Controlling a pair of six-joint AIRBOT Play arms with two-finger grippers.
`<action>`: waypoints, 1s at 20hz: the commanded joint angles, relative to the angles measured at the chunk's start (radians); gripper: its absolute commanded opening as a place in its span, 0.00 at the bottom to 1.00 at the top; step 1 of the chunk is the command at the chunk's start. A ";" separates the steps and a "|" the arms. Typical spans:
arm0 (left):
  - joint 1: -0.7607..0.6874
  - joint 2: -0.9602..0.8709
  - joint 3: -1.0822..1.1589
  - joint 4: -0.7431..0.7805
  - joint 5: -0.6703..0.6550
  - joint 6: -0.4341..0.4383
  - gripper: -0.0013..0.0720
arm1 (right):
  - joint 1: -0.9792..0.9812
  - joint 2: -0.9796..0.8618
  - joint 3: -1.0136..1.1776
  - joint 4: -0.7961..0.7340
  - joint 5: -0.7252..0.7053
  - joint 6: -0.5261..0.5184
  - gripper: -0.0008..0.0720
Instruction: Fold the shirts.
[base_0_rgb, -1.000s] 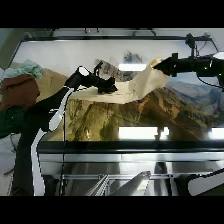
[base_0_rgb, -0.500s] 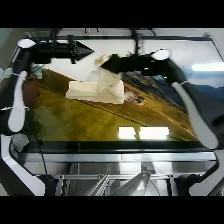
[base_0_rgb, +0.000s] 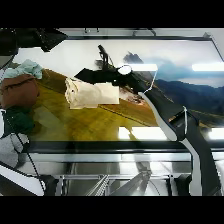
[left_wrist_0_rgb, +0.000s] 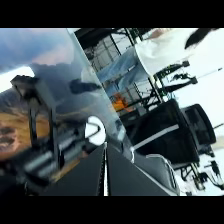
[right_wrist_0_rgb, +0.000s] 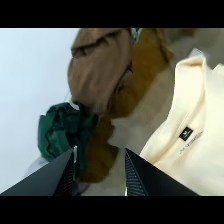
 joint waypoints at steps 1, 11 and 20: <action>-0.005 0.005 0.000 0.000 -0.047 0.018 0.04 | -0.146 0.052 -0.031 0.013 0.243 0.014 0.51; -0.007 0.005 0.000 -0.002 -0.098 0.023 0.81 | -0.350 0.092 -0.146 -0.647 0.464 0.411 0.84; -0.007 0.005 0.000 -0.002 -0.099 0.021 0.98 | -0.215 -0.050 -0.146 -0.460 0.310 0.422 0.85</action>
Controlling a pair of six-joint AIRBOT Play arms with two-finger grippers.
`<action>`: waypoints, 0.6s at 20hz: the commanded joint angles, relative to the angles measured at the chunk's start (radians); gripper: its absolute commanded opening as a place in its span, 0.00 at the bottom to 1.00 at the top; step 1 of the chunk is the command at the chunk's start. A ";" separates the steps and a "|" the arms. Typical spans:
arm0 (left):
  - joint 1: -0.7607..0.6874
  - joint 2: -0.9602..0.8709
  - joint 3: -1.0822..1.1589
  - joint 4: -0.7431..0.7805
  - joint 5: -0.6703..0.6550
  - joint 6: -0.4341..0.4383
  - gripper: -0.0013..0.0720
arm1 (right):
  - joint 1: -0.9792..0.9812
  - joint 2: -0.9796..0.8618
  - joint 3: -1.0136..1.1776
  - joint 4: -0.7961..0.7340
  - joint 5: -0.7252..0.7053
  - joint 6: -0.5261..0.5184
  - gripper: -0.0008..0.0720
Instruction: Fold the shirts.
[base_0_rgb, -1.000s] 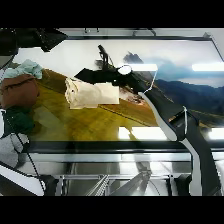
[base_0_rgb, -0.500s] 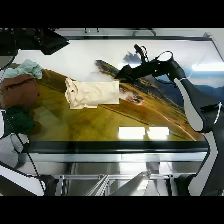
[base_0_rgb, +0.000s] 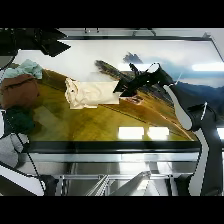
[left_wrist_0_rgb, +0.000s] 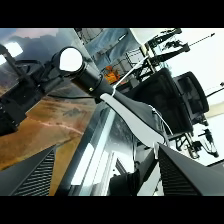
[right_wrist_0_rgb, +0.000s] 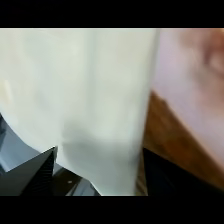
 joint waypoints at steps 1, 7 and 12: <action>0.000 0.001 0.000 0.002 0.002 -0.002 0.98 | 0.058 -0.037 -0.002 0.081 -0.102 -0.021 0.82; 0.000 0.001 0.000 0.002 0.002 -0.003 0.97 | 0.076 -0.004 0.001 0.182 -0.144 -0.079 0.04; 0.000 0.001 0.000 0.003 -0.005 -0.013 0.85 | -0.105 0.209 0.001 -0.076 -0.114 0.047 0.04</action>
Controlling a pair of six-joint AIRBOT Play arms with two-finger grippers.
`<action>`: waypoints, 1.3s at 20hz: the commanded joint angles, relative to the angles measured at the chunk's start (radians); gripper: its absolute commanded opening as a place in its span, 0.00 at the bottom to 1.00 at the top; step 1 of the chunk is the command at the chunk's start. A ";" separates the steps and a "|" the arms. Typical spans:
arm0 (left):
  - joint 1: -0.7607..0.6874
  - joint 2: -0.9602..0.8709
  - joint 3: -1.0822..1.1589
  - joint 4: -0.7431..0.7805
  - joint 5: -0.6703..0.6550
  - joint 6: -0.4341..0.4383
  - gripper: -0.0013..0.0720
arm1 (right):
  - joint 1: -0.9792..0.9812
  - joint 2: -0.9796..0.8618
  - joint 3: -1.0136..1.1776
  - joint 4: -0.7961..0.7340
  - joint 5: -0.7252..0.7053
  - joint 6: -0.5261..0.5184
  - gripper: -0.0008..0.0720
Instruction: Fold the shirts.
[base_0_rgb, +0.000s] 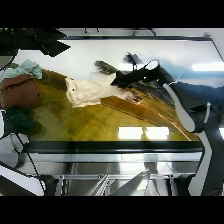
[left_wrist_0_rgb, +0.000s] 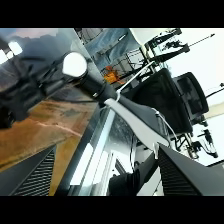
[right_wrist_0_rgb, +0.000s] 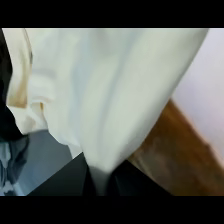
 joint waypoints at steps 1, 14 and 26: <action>0.000 0.001 0.000 0.000 -0.010 -0.008 0.61 | -0.156 0.172 0.001 -0.309 0.031 0.169 0.04; -0.019 0.001 0.000 0.001 -0.010 -0.021 0.43 | -0.922 0.412 -0.082 -1.139 0.459 0.332 0.04; -0.167 0.001 0.000 0.002 0.010 -0.021 0.43 | -1.320 0.591 -0.739 -1.318 0.332 0.437 0.19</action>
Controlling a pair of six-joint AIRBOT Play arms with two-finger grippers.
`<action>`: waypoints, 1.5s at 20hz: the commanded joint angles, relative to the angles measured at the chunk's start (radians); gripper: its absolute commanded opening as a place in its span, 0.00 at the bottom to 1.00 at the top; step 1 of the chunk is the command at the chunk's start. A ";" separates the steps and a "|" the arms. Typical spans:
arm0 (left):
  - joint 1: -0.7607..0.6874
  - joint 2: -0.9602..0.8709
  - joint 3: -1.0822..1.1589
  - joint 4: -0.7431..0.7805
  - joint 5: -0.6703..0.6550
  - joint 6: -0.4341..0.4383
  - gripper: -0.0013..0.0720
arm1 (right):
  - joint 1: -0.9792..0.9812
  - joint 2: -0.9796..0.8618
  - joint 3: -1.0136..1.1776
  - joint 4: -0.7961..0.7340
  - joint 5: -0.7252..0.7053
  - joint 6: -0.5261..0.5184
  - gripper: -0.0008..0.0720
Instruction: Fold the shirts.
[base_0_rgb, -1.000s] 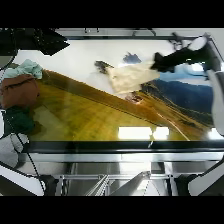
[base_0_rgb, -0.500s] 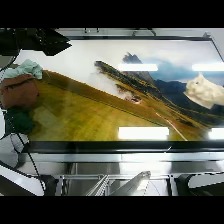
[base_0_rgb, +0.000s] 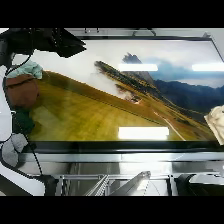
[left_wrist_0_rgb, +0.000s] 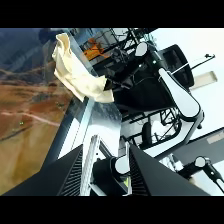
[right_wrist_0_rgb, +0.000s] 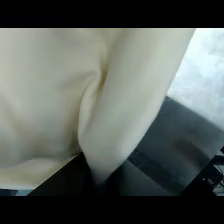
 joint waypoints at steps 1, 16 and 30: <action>-0.024 0.001 0.000 0.002 0.007 0.001 0.43 | -0.092 0.031 -0.089 0.002 -0.001 0.035 0.58; 0.128 0.051 0.000 0.072 -0.006 0.048 0.02 | 0.430 0.065 0.341 0.710 -0.020 -0.116 0.04; 0.205 0.907 -1.476 0.470 0.219 0.193 0.04 | 1.358 0.369 -0.349 0.649 -0.324 -0.159 0.04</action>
